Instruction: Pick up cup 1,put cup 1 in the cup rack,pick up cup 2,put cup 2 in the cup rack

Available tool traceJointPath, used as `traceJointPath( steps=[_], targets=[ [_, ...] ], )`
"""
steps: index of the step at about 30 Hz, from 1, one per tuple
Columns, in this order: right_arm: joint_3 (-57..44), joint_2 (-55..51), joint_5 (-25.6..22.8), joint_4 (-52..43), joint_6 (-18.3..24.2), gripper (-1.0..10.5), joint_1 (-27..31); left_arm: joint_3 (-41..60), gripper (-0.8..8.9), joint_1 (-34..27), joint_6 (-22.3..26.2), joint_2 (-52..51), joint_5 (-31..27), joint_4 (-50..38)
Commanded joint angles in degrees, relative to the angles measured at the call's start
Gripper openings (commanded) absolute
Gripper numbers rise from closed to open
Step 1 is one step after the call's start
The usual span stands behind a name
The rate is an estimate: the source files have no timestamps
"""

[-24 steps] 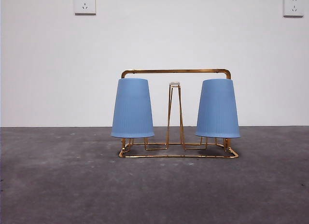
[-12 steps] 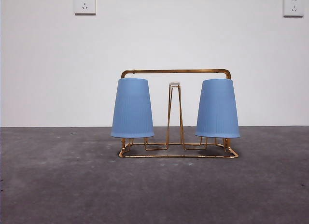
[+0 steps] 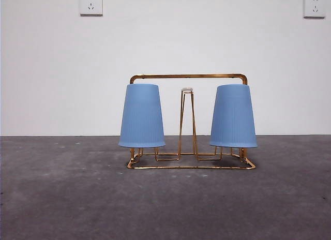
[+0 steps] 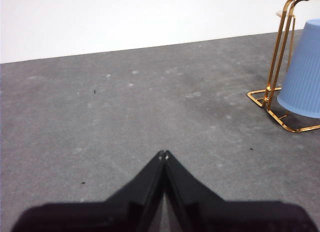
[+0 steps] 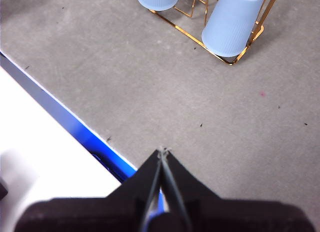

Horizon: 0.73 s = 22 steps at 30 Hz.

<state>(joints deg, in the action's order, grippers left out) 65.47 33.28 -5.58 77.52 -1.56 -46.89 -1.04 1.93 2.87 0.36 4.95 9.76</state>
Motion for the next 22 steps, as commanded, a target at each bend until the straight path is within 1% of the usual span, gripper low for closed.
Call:
traceJointPath(
  steps=[1,18,20,22],
  targets=[
    [-0.4,0.0,0.0,0.9,-0.4,0.0,0.0,0.6,-0.04,-0.2,-0.7,0.3,0.0,-0.5],
    [-0.4,0.0,0.0,0.9,-0.4,0.0,0.0,0.6,-0.03,-0.2,-0.7,2.3,0.0,-0.4],
    [-0.4,-0.3,-1.0,0.8,-0.3,0.0,1.8,0.6,-0.03,-0.2,-0.7,2.5,0.0,-0.4],
    [-0.4,-1.4,-2.0,-0.2,2.4,0.0,5.8,0.6,-0.03,-0.2,-0.7,2.9,0.0,-0.4]
  ],
)
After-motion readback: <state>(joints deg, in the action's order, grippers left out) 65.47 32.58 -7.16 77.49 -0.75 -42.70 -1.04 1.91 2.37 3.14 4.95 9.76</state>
